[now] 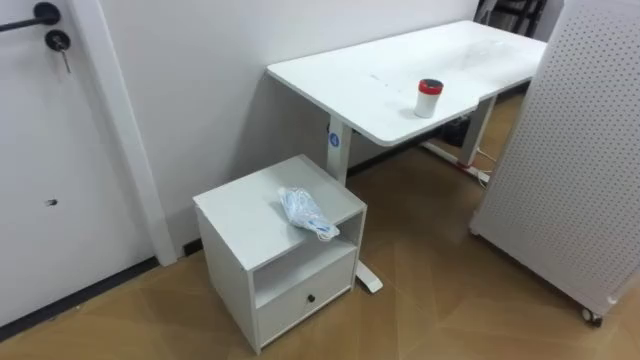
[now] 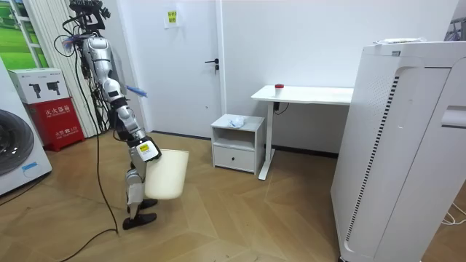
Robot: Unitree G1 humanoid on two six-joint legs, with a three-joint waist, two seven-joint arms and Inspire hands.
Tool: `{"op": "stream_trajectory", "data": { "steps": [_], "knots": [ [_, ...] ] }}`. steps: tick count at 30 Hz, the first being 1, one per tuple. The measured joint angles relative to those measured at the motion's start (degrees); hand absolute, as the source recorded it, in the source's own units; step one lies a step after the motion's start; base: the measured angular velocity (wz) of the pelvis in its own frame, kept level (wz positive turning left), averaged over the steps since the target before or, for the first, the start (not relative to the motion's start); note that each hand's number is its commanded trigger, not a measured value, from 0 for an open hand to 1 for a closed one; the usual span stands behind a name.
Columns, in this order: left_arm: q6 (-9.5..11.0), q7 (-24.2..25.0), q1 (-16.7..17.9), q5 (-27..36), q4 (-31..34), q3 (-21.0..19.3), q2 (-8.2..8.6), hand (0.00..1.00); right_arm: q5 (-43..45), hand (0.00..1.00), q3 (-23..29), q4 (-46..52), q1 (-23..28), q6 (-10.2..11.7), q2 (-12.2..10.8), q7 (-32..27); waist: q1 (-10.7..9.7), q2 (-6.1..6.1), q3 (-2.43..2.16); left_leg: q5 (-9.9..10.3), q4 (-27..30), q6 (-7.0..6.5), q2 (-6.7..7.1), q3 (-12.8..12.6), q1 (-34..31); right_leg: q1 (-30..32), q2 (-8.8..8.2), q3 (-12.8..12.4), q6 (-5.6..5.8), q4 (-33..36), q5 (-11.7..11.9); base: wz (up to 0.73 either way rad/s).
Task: Pick garbage
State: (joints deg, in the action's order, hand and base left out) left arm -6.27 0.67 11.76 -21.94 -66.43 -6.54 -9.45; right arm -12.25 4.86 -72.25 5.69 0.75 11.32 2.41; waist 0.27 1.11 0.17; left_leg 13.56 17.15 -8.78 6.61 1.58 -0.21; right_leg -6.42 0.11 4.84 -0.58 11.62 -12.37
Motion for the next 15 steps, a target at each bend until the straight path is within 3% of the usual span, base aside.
{"op": "stream_trajectory", "data": {
  "steps": [8,10,15],
  "knots": [
    [0.4,-1.0,-0.7,0.0,0.1,-0.1,-0.01,0.0,-0.1,1.0,0.9,0.1,0.1,0.5,0.0,-0.6,-0.1,-0.32,-0.02,-0.1,-1.8,0.13,-0.4,-1.2,1.0,0.1,-0.01,-0.1,0.0,-0.5,0.0,-0.08],
    [0.4,-1.6,-1.0,-0.1,0.1,-0.1,0.0,0.0,-0.2,1.0,0.9,0.1,0.0,0.6,0.0,-0.7,0.0,-0.33,-0.25,-0.1,-1.7,0.14,-0.4,-1.4,1.0,0.1,-0.02,-0.1,0.0,-1.0,0.0,-0.05],
    [0.5,-1.9,-0.9,0.0,0.0,-0.1,-0.01,0.0,-1.0,1.0,0.7,-0.3,0.1,0.7,0.0,-0.8,0.1,-0.43,0.07,-0.1,-2.2,0.13,-0.46,-1.4,1.8,-0.4,0.0,-0.1,0.0,-1.0,0.0,-0.01]
  ]
}}
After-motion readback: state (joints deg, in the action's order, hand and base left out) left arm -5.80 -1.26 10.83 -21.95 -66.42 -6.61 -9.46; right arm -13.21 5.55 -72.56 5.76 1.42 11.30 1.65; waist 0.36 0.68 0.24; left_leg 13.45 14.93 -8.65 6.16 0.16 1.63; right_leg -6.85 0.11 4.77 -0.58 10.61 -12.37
